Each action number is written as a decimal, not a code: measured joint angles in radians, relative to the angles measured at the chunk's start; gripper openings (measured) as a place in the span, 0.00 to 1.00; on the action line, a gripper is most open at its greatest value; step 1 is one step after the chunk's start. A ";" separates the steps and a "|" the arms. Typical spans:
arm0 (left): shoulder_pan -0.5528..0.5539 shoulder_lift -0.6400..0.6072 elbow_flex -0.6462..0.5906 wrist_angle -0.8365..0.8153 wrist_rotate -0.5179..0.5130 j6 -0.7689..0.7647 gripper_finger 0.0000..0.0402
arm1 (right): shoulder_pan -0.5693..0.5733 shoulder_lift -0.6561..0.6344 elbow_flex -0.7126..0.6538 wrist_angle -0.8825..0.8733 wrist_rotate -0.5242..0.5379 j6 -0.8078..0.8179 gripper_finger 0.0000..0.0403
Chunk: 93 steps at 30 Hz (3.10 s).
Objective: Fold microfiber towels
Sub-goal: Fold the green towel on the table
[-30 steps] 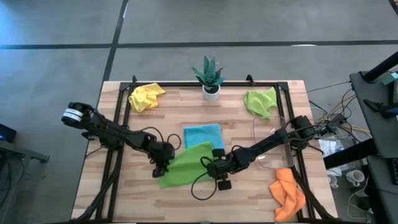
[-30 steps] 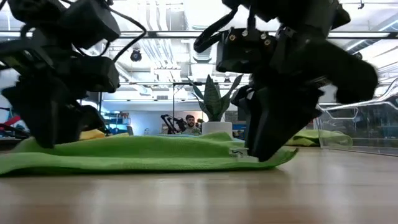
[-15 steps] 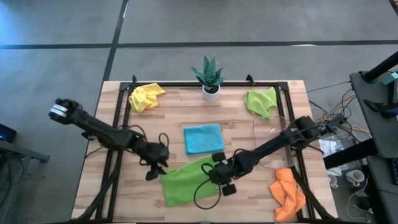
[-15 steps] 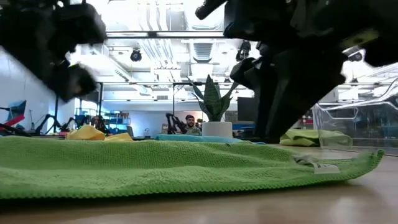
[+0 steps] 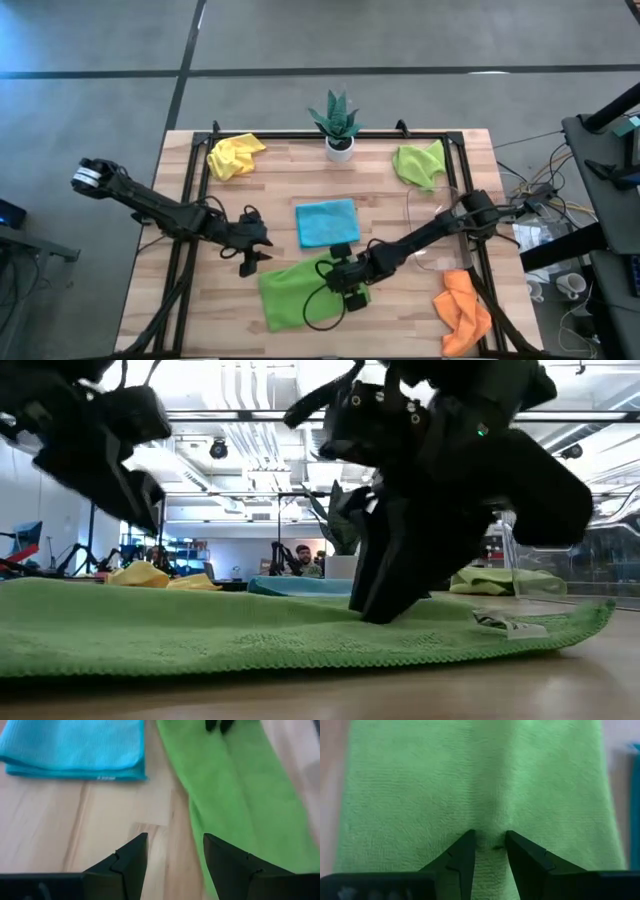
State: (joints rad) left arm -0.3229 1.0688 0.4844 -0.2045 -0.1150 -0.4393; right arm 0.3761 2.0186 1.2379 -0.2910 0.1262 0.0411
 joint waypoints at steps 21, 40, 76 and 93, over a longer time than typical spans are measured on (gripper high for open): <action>-0.392 0.336 0.108 0.344 -0.103 -0.200 0.44 | 0.177 -0.128 -0.014 -0.395 0.023 -0.026 0.29; -0.391 0.740 0.481 0.275 -0.074 -0.131 0.44 | 0.205 -0.166 -0.072 -0.506 0.072 0.071 0.22; -0.399 0.740 0.460 0.275 -0.047 -0.132 0.44 | 0.197 -0.148 -0.081 -0.424 0.110 -0.076 0.16; -0.399 0.739 0.465 0.272 -0.092 -0.153 0.44 | 0.136 -0.185 -0.010 -0.455 0.160 -0.011 0.02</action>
State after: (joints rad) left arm -0.7223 1.8076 0.9497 0.0679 -0.2066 -0.5928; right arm 0.5124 1.8341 1.2277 -0.7455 0.2863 0.0296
